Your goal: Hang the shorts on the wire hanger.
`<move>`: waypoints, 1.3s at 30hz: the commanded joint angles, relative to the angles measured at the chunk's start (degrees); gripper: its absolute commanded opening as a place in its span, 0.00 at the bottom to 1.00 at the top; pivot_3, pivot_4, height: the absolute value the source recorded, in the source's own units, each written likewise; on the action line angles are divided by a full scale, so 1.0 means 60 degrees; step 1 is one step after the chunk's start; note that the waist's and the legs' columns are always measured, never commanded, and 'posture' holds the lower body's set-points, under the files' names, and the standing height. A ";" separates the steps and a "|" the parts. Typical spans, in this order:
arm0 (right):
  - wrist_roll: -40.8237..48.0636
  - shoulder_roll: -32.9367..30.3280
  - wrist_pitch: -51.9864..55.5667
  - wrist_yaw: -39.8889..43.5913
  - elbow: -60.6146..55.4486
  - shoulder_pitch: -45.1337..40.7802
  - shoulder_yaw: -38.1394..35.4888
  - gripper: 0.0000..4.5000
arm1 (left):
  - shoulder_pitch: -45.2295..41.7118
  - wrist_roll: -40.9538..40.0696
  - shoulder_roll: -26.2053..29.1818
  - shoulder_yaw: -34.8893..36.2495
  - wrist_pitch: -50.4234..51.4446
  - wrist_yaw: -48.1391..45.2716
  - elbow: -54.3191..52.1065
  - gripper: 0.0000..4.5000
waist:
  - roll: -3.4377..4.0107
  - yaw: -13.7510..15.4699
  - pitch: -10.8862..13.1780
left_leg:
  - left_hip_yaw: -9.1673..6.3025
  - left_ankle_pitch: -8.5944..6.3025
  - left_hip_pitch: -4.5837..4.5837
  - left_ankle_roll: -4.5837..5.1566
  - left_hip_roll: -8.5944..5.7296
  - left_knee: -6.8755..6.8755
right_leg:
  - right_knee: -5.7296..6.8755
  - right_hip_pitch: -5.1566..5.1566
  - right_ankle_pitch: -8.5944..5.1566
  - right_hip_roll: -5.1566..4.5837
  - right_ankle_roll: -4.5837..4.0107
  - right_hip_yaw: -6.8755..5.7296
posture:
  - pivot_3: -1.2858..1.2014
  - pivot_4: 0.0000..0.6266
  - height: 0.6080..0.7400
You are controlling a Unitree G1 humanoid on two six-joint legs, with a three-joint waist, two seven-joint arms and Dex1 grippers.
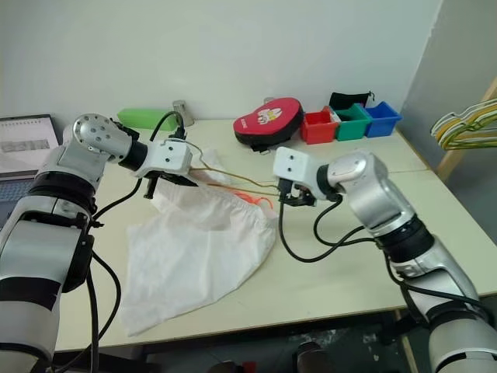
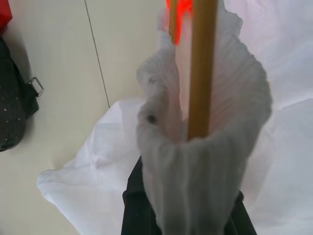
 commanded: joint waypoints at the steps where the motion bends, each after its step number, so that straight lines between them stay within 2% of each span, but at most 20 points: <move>1: 0.0754 -0.0540 0.1357 0.0316 -0.0887 0.0630 -0.0755 0.93 | 0.0133 -0.0555 0.0238 0.0497 0.0233 0.0013 -0.0862 0.00 | -0.0009 0.0006 -0.0008 | -0.0004 0.0000 -0.0001 0.0000 0.0000 0.0000 | 0.0000 0.0000 0.0000 0.0000 0.0000 -0.0003 | 0.49 0.00 1.00; 2: 0.0987 -0.0490 0.2024 0.0167 -0.0911 0.0980 -0.1018 0.98 | 0.0294 -0.0713 0.0317 0.0597 0.0415 -0.0086 -0.1087 0.00 | -0.0019 0.0009 -0.0017 | -0.0008 0.0000 -0.0001 0.0001 0.0001 0.0000 | 0.0000 0.0001 0.0000 0.0001 0.0000 -0.0005 | 0.49 0.00 1.00; 6: 0.2207 0.0526 0.4481 -0.0307 -0.0864 0.2068 -0.1877 0.99 | 0.0908 -0.1205 0.0571 0.0922 0.1179 -0.0291 -0.1998 0.00 | -0.0042 -0.0036 -0.0072 | -0.0015 0.0001 0.0000 0.0002 0.0001 -0.0002 | -0.0001 0.0008 -0.0001 0.0002 -0.0001 -0.0013 | 0.49 0.00 1.00; 9: 0.3129 0.2454 0.6472 -0.0927 -0.0545 0.2494 -0.2650 0.99 | 0.1312 -0.1502 0.0741 0.1145 0.1843 -0.0268 -0.2676 0.00 | -0.0043 -0.0083 -0.0092 | -0.0007 0.0005 0.0015 0.0008 0.0004 0.0000 | 0.0027 0.0007 -0.0001 0.0005 -0.0001 0.0004 | 0.49 0.01 1.00; 11: 0.3367 0.3936 0.6996 -0.1593 0.0347 0.2197 -0.3362 0.99 | 0.1501 -0.1627 0.0848 0.1235 0.2172 -0.0289 -0.3060 0.00 | -0.0042 -0.0112 -0.0093 | -0.0007 0.0014 0.0028 0.0021 0.0006 0.0006 | 0.0073 0.0003 -0.0001 0.0013 -0.0002 0.0011 | 0.50 0.01 1.00; 13: 0.3433 0.4693 0.7182 -0.2180 0.0993 0.1920 -0.3873 0.99 | 0.1668 -0.1691 0.0935 0.1250 0.2392 -0.0284 -0.3403 0.00 | -0.0042 -0.0111 -0.0094 | -0.0018 0.0029 0.0040 0.0043 0.0009 0.0006 | 0.0093 0.0004 0.0002 0.0024 -0.0006 0.0007 | 0.50 0.02 1.00; 19: 0.3591 0.5371 0.6467 -0.3303 0.2364 0.1531 -0.4026 0.99 | 0.1996 -0.1818 0.1067 0.1281 0.2909 -0.0221 -0.4127 0.00 | -0.0050 0.0125 -0.0152 | -0.0043 0.0079 0.0043 -0.0004 -0.0006 0.0002 | 0.0086 0.0020 0.0004 0.0023 -0.0009 -0.0021 | 0.51 0.02 1.00; 23: 0.3587 0.5217 0.6194 -0.3761 0.2793 0.1518 -0.3864 0.99 | 0.2058 -0.1836 0.1086 0.1297 0.3085 -0.0172 -0.4331 0.00 | -0.0056 0.0271 -0.0157 | -0.0047 0.0079 0.0038 -0.0004 -0.0004 0.0001 | 0.0085 0.0017 0.0006 0.0026 -0.0013 -0.0029 | 0.52 0.03 1.00; 27: 0.3698 0.5086 0.5994 -0.4065 0.2929 0.1492 -0.3804 0.99 | 0.2083 -0.1843 0.1103 0.1296 0.3130 -0.0134 -0.4375 0.00 | -0.0055 0.0260 -0.0157 | -0.0047 0.0078 0.0034 -0.0004 -0.0006 -0.0002 | 0.0080 0.0017 0.0006 0.0021 -0.0013 -0.0032 | 0.51 0.03 1.00; 32: 0.3794 0.5778 0.5538 -0.5046 0.3185 0.1121 -0.4394 0.99 | 0.2088 -0.1849 0.1062 0.1263 0.3119 -0.0080 -0.4306 0.00 | -0.0054 0.0180 -0.0156 | -0.0047 0.0079 0.0038 -0.0004 0.0000 -0.0008 | 0.0083 0.0014 0.0006 0.0033 -0.0012 -0.0031 | 0.51 0.03 1.00; 39: 0.4037 0.5914 0.5195 -0.5490 0.3448 0.1127 -0.4592 0.99 | 0.2060 -0.1856 0.1061 0.1227 0.3098 -0.0027 -0.4302 0.00 | -0.0052 0.0246 -0.0158 | -0.0059 0.0079 0.0036 -0.0004 0.0002 -0.0013 | 0.0082 0.0012 0.0006 0.0048 -0.0015 -0.0041 | 0.51 0.03 1.00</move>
